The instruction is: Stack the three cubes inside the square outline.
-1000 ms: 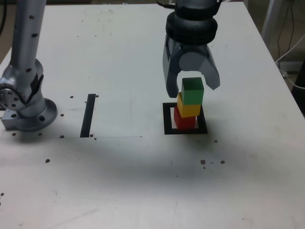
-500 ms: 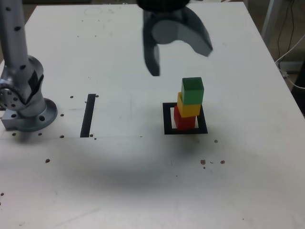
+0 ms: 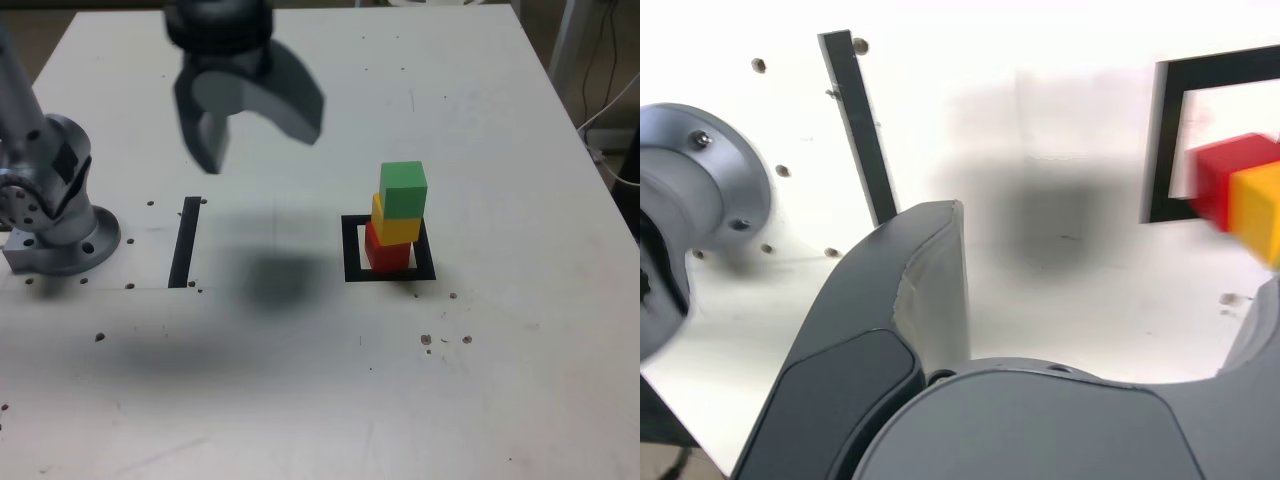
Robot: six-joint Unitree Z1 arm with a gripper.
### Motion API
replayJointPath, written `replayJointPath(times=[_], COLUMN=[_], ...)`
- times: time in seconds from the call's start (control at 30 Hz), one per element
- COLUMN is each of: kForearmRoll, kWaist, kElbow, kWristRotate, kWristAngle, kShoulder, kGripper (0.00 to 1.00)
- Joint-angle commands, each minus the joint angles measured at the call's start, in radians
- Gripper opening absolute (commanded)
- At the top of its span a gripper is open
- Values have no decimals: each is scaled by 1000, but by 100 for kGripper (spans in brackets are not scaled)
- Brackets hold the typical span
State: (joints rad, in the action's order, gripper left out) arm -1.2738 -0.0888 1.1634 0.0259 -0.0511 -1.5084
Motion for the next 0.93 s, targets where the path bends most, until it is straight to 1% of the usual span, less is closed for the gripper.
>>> replayJointPath(times=[0.0, 0.1, 0.23, 0.33, 0.47, 0.63, 0.73, 0.9], kForearmRoll=[29, 55, 87, 117, 135, 167, 196, 220], kWaist=[1, 1, 1, 1, 1, 1, 1, 1], kElbow=[-93, -183, -282, -343, -390, -455, -487, -501], kWristRotate=[-10, -16, -19, -20, -20, -20, -20, -20], kWristAngle=[-1, -12, -32, -36, -25, -15, -20, -46], kShoulder=[43, 79, 104, 123, 143, 133, 139, 143], kGripper=[100, 100, 100, 100, 100, 100, 100, 100])
